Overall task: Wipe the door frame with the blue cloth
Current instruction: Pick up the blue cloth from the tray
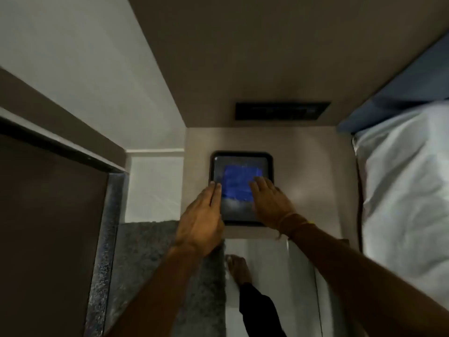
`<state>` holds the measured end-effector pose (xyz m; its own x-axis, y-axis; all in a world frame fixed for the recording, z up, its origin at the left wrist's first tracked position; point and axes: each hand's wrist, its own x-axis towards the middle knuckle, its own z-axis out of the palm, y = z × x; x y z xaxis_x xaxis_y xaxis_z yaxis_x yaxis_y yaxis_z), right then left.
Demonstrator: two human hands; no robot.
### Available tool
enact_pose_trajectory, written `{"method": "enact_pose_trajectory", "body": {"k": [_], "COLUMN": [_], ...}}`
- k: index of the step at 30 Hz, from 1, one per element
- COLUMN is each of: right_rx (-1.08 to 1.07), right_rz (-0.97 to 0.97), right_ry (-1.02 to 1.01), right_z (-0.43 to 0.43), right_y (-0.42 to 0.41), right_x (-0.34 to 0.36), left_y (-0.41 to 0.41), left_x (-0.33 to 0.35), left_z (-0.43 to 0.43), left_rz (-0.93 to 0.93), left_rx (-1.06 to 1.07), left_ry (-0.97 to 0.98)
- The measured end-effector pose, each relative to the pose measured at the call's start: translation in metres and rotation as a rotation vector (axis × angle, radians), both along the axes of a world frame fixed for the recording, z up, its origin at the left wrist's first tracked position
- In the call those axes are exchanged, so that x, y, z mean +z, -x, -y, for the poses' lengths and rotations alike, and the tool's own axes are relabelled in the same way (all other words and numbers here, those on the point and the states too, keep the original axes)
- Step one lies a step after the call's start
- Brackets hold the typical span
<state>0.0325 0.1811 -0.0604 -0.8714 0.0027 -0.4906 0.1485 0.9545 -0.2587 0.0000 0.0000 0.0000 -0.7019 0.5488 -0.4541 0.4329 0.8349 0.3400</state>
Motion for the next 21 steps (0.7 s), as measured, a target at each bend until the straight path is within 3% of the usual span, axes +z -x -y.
{"method": "enact_pose_trajectory", "body": {"k": [7, 10, 21], "right_rx": [0.1, 0.189, 0.243], "right_rz": [0.004, 0.024, -0.059], "right_ry": [-0.1, -0.165, -0.248], "right_z": [0.003, 0.008, 0.018], "right_y": [0.047, 0.058, 0.046], "right_x": [-0.086, -0.099, -0.113], "left_y": [0.014, 0.02, 0.013], "left_x": [-0.078, -0.088, -0.102], "left_z": [0.002, 0.006, 0.016], "left_rz": [-0.016, -0.085, 0.074], "left_rx": [0.093, 0.115, 0.215], "left_ry": [-0.128, -0.212, -0.219]}}
